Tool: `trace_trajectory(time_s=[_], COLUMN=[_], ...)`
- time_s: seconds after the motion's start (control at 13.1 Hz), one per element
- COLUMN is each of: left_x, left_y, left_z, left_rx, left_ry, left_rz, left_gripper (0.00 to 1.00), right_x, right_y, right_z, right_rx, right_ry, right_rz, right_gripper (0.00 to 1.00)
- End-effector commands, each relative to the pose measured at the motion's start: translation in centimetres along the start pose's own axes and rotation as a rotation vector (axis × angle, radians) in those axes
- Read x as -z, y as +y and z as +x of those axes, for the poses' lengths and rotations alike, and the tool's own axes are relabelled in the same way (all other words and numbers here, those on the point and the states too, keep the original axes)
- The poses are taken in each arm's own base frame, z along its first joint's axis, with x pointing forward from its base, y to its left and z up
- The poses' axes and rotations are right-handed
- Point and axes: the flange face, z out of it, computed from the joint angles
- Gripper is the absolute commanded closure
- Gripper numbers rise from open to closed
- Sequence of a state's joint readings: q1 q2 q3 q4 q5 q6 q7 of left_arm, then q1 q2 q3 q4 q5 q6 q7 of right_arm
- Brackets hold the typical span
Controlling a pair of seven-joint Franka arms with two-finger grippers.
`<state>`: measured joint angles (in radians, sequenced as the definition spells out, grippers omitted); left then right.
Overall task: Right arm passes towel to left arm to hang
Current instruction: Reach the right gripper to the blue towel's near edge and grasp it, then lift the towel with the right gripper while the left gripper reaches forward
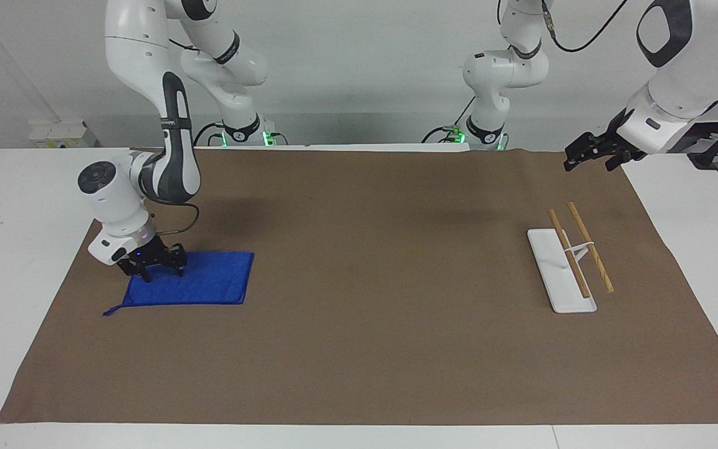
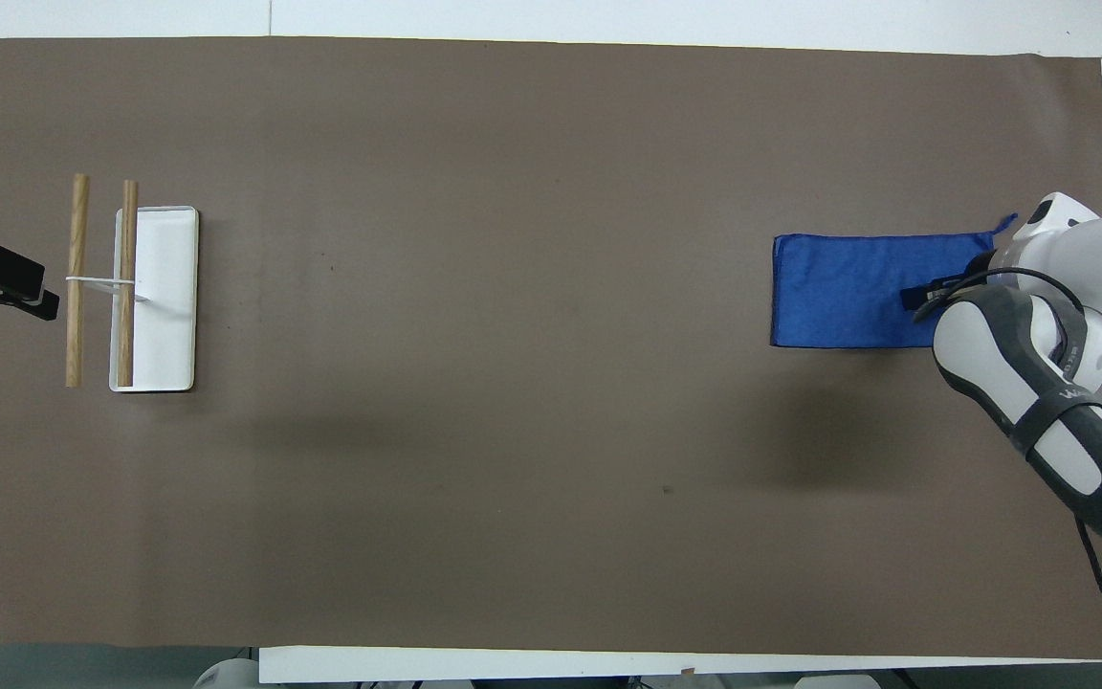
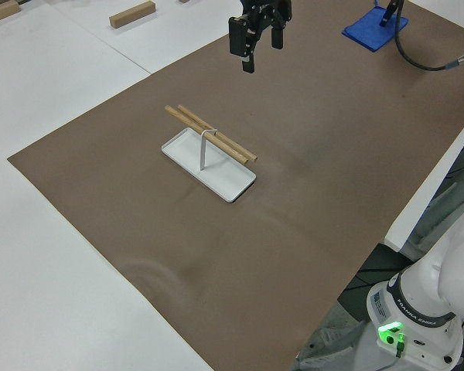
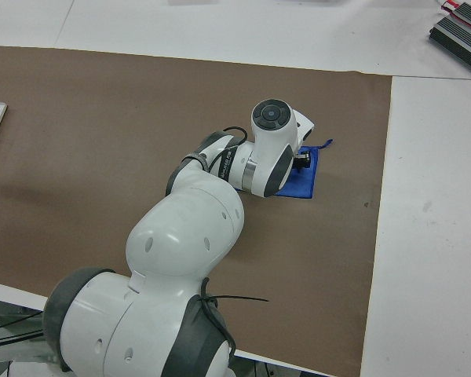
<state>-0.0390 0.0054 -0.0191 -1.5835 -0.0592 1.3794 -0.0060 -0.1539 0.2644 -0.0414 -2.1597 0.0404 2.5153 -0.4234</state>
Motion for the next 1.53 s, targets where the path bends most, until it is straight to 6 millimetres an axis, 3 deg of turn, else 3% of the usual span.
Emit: trace_trajectory(time_s=[0.0, 0.23, 0.46, 0.61, 0.77, 1.07, 1.45], left_x=[0.1, 0.1, 0.1, 0.1, 0.1, 0.1, 0.1], left_y=[-0.2, -0.2, -0.2, -0.2, -0.2, -0.2, -0.2], left_z=[-0.5, -0.5, -0.5, -0.5, -0.5, -0.5, -0.5], left_rx=[0.012, 0.012, 0.012, 0.012, 0.012, 0.012, 0.012], left_ry=[0.013, 0.013, 0.013, 0.013, 0.013, 0.013, 0.013], left_rz=[0.021, 0.021, 0.021, 0.021, 0.021, 0.021, 0.021], left_gripper=[0.00, 0.00, 0.00, 0.00, 0.00, 0.00, 0.00], right_x=[-0.3, -0.3, 0.6, 2.8, 5.9, 11.6, 16.8], right_y=[0.4, 0.6, 0.3, -0.6, -3.0, -10.3, -22.9], right_z=[0.2, 0.0, 0.4, 1.6, 2.7, 4.5, 7.4], right_rx=[0.015, 0.008, -0.036, -0.106, -0.193, -0.374, -0.672], right_ry=[0.009, 0.003, 0.006, -0.024, -0.061, -0.112, -0.174], right_rz=[0.010, 0.014, 0.050, 0.105, 0.133, 0.155, 0.156], right_gripper=[0.41, 0.99, 1.00, 1.00, 1.00, 1.00, 1.00])
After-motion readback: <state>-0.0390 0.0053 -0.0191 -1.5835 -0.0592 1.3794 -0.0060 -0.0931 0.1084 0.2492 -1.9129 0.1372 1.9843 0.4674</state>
